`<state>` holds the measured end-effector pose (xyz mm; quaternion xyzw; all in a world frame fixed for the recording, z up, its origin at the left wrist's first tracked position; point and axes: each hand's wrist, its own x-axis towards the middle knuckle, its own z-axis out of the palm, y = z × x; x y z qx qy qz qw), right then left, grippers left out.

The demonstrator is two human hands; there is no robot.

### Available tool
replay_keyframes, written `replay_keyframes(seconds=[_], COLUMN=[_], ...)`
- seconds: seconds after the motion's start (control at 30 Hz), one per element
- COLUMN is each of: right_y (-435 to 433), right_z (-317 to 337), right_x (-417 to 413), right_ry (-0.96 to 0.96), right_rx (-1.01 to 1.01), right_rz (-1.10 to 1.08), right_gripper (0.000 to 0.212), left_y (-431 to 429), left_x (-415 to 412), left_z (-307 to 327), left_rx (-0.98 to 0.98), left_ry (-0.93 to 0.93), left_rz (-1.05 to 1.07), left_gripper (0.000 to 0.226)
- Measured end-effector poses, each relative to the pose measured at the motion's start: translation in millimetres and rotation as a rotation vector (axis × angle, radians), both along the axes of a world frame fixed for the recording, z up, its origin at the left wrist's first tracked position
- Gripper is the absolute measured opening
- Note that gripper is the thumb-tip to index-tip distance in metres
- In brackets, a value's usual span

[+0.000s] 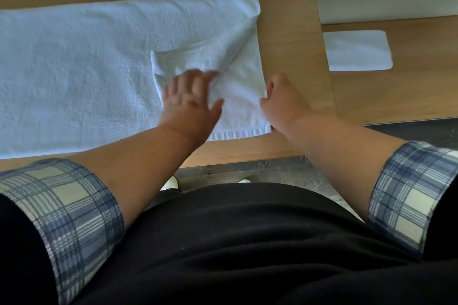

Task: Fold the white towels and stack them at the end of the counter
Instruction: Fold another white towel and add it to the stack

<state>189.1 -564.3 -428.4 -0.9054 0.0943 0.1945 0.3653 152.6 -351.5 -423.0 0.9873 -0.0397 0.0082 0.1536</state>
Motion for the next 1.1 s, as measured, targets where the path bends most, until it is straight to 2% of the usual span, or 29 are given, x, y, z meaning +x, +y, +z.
replay_keyframes(seconds=[0.03, 0.1, 0.17, 0.2, 0.23, 0.3, 0.4, 0.47, 0.53, 0.57, 0.67, 0.7, 0.77, 0.83, 0.9, 0.97, 1.03, 1.1], right_y=[2.6, 9.1, 12.5, 12.2, 10.5, 5.9, 3.4, 0.0, -7.0, -10.2, -16.0, -16.1, -14.7, -10.4, -3.4, 8.6, 35.0, 74.9], right_z=[-0.3, -2.1, -7.8, -10.2, -11.5, -11.1, -1.3, 6.2, 9.6, 9.6, 3.3, 0.0, -8.0, -11.6, -7.5, 0.9, 11.9, 12.5], right_x=[-1.6, -3.2, -3.7, -3.0, -1.7, 1.1, 5.2, 10.9, 15.6, 16.4, 10.9, 8.3, 4.3, 2.2, 2.2, 2.9, 3.6, 8.1], right_ry=[-0.09, -0.181, -0.128, -0.075, -0.033, 0.04, 0.23, 0.402, 0.534, 0.552, 0.451, 0.411, 0.334, 0.261, 0.14, -0.093, -0.314, -0.377], right_rx=[-0.009, -0.074, -0.127, -0.123, -0.098, 0.015, 0.442, 0.711, 0.799, 0.757, 0.521, 0.458, 0.35, 0.274, 0.156, 0.047, 0.025, 0.05], right_rz=[0.059, 0.281, 0.467, 0.471, 0.423, 0.253, -0.122, -0.297, -0.359, -0.343, -0.258, -0.261, -0.288, -0.33, -0.351, -0.311, -0.078, 0.228], right_gripper=[0.014, 0.013, 0.014, 0.016, 0.018, 0.021, 0.026, 0.05, 0.073, 0.072, 0.025, 0.017, 0.02, 0.024, 0.027, 0.033, 0.036, 0.044], left_y=[2.4, 8.8, 19.7, 25.2, 28.4, 27.0, 5.7, -10.9, -23.3, -27.2, -32.9, -33.2, -32.5, -27.8, -17.6, 1.2, 27.4, 52.3], left_x=[4.1, 16.3, 31.2, 36.9, 40.2, 38.2, 21.0, 8.9, 0.5, -1.3, 0.5, 1.3, 2.0, 2.4, 7.0, 15.4, 24.3, 28.3], left_z=[0.2, 2.0, 3.0, 3.2, 4.0, 7.8, 17.7, 21.0, 16.3, 12.0, 2.1, -0.3, -1.4, 0.8, 4.1, 3.7, -2.8, -15.1], left_rx=[-0.068, -0.236, -0.474, -0.583, -0.622, -0.559, -0.395, -0.317, -0.187, -0.116, 0.009, 0.026, 0.006, -0.08, -0.114, -0.105, -0.037, 0.042], left_ry=[0.016, 0.16, 0.309, 0.363, 0.398, 0.373, 0.237, 0.256, 0.285, 0.285, 0.387, 0.454, 0.553, 0.538, 0.374, 0.177, 0.068, 0.17], left_rz=[0.22, 0.617, 0.881, 0.941, 0.935, 0.782, 0.397, 0.13, -0.138, -0.243, -0.392, -0.429, -0.484, -0.464, -0.378, -0.22, -0.058, 0.03], left_gripper=[0.066, 0.083, 0.087, 0.081, 0.07, 0.047, 0.013, 0.014, 0.018, 0.016, 0.027, 0.035, 0.044, 0.04, 0.031, 0.029, 0.039, 0.054])
